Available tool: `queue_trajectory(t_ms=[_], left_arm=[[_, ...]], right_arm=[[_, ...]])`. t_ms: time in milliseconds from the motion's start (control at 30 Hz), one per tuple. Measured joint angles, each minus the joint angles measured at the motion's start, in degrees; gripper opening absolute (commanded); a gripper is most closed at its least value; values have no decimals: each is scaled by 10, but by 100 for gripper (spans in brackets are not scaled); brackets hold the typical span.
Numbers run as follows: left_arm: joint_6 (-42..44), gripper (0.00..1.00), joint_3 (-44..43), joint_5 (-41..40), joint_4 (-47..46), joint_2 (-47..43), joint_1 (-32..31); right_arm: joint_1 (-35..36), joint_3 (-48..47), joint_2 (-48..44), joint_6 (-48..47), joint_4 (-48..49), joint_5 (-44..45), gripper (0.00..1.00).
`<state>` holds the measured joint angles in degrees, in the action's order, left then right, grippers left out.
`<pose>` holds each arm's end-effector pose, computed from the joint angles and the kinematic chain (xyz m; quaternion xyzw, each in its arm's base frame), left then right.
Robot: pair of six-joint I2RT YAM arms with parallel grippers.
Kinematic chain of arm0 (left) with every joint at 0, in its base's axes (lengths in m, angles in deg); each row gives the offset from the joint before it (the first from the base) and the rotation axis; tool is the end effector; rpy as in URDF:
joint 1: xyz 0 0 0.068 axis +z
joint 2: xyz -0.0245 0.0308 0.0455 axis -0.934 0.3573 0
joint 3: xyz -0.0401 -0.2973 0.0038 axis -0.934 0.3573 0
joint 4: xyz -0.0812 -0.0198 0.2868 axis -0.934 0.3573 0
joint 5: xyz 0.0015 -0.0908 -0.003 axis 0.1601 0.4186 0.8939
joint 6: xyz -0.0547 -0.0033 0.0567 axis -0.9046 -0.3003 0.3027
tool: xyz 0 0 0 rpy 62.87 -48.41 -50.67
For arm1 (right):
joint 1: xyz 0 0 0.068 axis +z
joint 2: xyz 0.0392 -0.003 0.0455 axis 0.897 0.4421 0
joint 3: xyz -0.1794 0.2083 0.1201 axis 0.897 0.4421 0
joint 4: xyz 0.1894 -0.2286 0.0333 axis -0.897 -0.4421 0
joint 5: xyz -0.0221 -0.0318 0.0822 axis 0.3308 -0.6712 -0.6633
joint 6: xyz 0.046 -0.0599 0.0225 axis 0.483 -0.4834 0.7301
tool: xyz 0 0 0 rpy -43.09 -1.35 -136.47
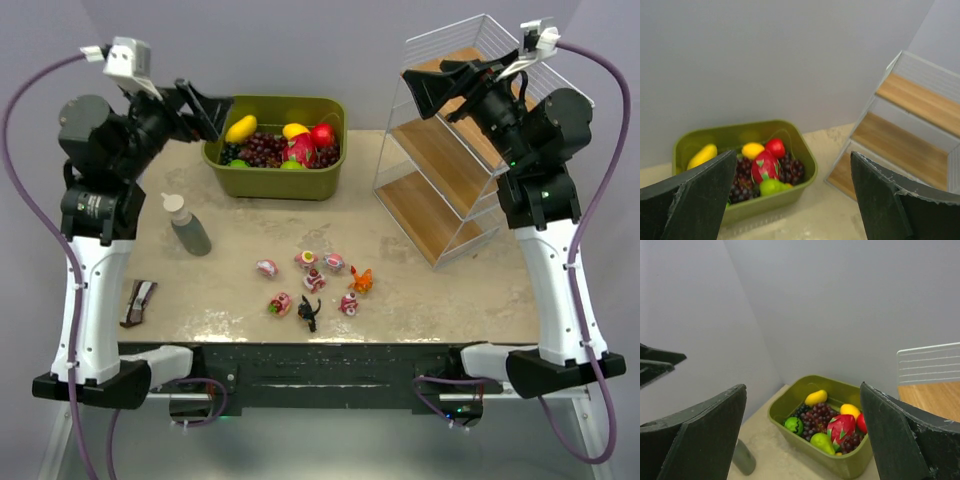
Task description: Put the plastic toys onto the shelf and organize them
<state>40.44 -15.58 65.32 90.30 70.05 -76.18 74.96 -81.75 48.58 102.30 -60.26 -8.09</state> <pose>0.2620 -0.0535 0.6152 0.0547 0.6526 -0.2623 0.7088 0.2752 0.0788 0.6284 -0.0850 0.5679 0.3440 0.7429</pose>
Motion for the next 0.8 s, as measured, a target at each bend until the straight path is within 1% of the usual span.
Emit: queue_trajectory(t_ms=[67,100,200,267,333,567,700,800], left_arm=[[0,100,66,10,-5,-24,0],[0,100,116,18,-18,-41,0],[-3,100,217,35,-27,-65,0],[-3,100,258,41,-26,-65,0],[-3,100,279,45,-24,-63,0],[-8,100,305,46,-35,-79,0],[-21,100,324,46,-42,-95,0],[-28,100,338,49,-45,-97,0]], right_arm=[[14,1,4,-5,-4,-3,99],[27,1,6,-17,-11,3,99],[104,1,8,-66,-46,23,99],[160,2,9,-97,-66,23,99],[203,14,8,-121,-72,26,99],[343,122,8,-187,-110,57,95],[393,208,24,-208,-130,86,92],[402,273,33,-219,-136,98,77]])
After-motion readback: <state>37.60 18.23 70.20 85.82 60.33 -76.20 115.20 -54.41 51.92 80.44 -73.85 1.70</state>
